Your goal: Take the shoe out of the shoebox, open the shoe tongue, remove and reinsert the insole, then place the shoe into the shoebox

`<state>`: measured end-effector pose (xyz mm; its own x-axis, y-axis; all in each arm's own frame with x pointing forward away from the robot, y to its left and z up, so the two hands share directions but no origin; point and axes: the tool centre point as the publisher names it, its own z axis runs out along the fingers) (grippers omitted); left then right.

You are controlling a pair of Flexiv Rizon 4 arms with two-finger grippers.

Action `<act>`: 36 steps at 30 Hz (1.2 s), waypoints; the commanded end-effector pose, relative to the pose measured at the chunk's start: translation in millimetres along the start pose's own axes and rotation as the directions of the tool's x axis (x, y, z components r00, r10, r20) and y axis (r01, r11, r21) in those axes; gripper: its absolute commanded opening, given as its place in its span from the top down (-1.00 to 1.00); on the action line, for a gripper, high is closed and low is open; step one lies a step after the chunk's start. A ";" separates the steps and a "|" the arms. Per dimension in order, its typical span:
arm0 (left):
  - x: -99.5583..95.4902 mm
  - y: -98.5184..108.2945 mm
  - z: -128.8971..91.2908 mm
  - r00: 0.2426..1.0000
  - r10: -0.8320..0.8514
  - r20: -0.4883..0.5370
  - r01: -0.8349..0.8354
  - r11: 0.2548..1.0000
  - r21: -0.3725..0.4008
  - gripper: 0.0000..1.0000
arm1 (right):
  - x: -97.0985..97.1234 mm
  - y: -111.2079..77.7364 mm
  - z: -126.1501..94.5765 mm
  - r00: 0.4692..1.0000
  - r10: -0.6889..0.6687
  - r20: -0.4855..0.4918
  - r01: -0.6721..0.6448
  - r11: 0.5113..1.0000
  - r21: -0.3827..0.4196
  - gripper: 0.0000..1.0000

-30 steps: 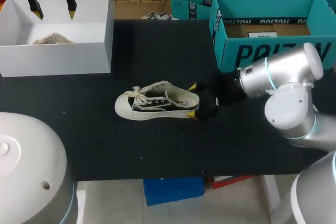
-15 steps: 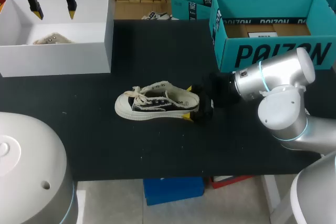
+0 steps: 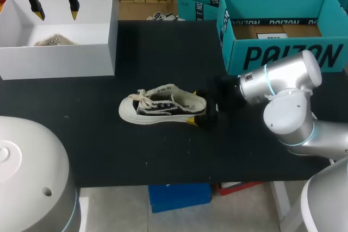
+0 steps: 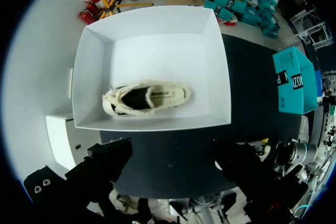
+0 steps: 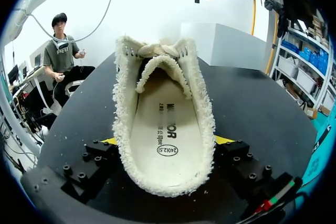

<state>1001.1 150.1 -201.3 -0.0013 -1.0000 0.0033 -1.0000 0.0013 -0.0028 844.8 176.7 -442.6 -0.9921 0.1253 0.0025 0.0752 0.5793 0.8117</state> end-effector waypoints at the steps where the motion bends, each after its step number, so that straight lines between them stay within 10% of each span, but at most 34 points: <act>1: -0.1 0.4 -0.6 1.000 0.000 0.001 0.000 1.000 -0.002 -1.00 | 1.1 -0.9 3.7 1.000 0.002 0.004 -0.002 1.000 0.001 1.00; 6: -0.1 0.4 -0.6 1.000 0.000 0.001 0.000 1.000 -0.002 -1.00 | 1.1 -0.9 3.7 1.000 0.002 0.004 -0.002 1.000 0.001 1.00; 18: 88.4 49.3 -30.0 0.990 -0.027 0.142 0.025 1.000 0.017 -1.00 | 1.1 -0.9 3.7 1.000 0.002 0.004 -0.002 1.000 0.001 1.00; 36: 202.6 139.2 6.4 0.985 -0.018 0.172 0.024 0.999 -0.035 -1.00 | 1.1 -0.9 3.7 1.000 0.002 0.004 -0.002 1.000 0.001 1.00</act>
<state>867.1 -40.5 -198.3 0.0151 -0.9899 -0.1410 -0.9991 -0.0206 0.0376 844.6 176.7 -442.4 -0.9920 0.1261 0.0021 0.0754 0.5797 0.8113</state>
